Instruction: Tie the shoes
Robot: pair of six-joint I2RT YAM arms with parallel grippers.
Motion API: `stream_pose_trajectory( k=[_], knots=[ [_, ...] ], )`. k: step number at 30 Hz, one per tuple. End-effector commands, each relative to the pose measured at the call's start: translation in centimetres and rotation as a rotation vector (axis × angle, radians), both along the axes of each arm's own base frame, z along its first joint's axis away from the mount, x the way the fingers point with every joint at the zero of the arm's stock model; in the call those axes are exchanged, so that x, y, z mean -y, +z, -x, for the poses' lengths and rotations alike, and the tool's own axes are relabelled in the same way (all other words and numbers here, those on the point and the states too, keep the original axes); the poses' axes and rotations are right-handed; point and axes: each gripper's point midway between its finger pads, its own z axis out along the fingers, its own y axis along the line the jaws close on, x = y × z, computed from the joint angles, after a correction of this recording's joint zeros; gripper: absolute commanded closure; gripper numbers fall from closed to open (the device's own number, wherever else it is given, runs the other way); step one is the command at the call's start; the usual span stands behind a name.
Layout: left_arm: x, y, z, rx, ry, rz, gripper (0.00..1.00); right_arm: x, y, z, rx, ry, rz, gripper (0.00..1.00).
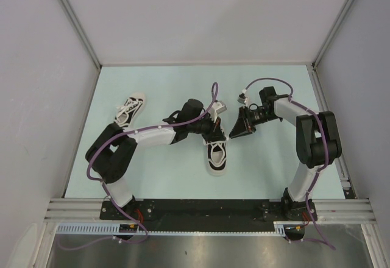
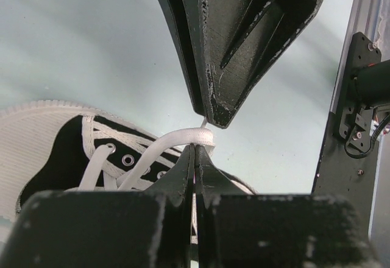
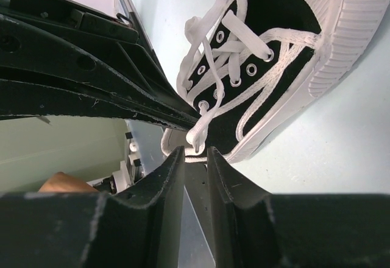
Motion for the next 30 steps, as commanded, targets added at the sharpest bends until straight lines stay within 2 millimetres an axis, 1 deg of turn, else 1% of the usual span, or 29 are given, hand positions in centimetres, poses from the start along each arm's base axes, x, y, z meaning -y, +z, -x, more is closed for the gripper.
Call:
stream_pose_trajectory(
  k=[1,11,14,15,16,17,18,20,21,22,23,24,25,26,27,28,29,30],
  knots=[
    [0.8,2.8,-0.7,0.066,-0.022,0.077,1.00,-0.5,0.7,-0.1,-0.004,0.015,-0.036,0.74],
    [1.0,3.1,-0.8,0.067,-0.026,0.085,1.00,-0.5,0.6,-0.2,-0.010,0.010,-0.037,0.76],
    [1.1,3.2,-0.8,0.068,-0.029,0.083,1.00,-0.5,0.7,-0.3,-0.005,0.010,-0.038,0.84],
    [1.1,3.2,-0.8,0.069,-0.029,0.084,1.00,-0.5,0.7,-0.3,-0.004,0.009,-0.039,0.93],
    [1.1,3.2,-0.8,0.066,-0.028,0.084,1.00,-0.4,0.7,-0.3,-0.002,0.007,-0.038,0.98],
    [1.1,3.1,-0.8,0.065,-0.031,0.084,1.00,-0.4,0.7,-0.3,-0.003,0.007,-0.036,1.00],
    [1.0,3.0,-0.7,0.057,-0.030,0.074,0.98,-0.4,0.8,-0.3,-0.004,0.007,-0.039,1.00],
    [0.6,3.1,-0.6,0.060,-0.039,0.062,0.88,-0.2,1.0,-0.4,0.008,0.006,-0.046,1.00],
    [0.0,3.1,-0.6,0.052,-0.036,0.055,0.78,-0.1,1.1,-0.3,0.009,0.006,-0.046,1.00],
    [-0.7,3.9,-0.4,0.054,-0.037,0.062,0.73,0.0,1.2,-0.4,0.014,0.001,-0.045,1.00],
    [-1.7,3.6,0.2,0.036,-0.040,0.055,0.69,0.2,1.5,-0.5,0.028,-0.003,-0.045,1.00],
    [-3.1,3.9,-0.5,0.034,-0.013,0.053,0.61,0.4,1.6,-0.5,0.030,-0.009,-0.037,1.00],
    [-4.4,5.1,-0.3,0.040,0.001,0.060,0.57,0.7,1.6,-0.6,0.038,-0.016,-0.030,1.00],
    [-5.5,5.2,-0.1,0.040,-0.004,0.063,0.53,0.9,1.8,-0.7,0.054,-0.020,-0.023,1.00],
    [-7.1,5.8,-1.4,0.067,0.041,0.062,0.45,1.2,1.7,-0.6,0.051,-0.023,-0.008,1.00],
    [-8.4,6.5,-1.7,0.084,0.068,0.049,0.42,1.3,1.7,-0.6,0.057,-0.027,0.002,1.00],
    [-9.8,6.3,-3.0,0.116,0.125,0.005,0.38,1.4,1.6,-0.6,0.055,-0.027,0.012,1.00],
    [-11.5,6.4,-4.7,0.133,0.191,-0.023,0.37,1.6,1.6,-0.4,0.067,-0.026,0.026,1.00]
  ],
)
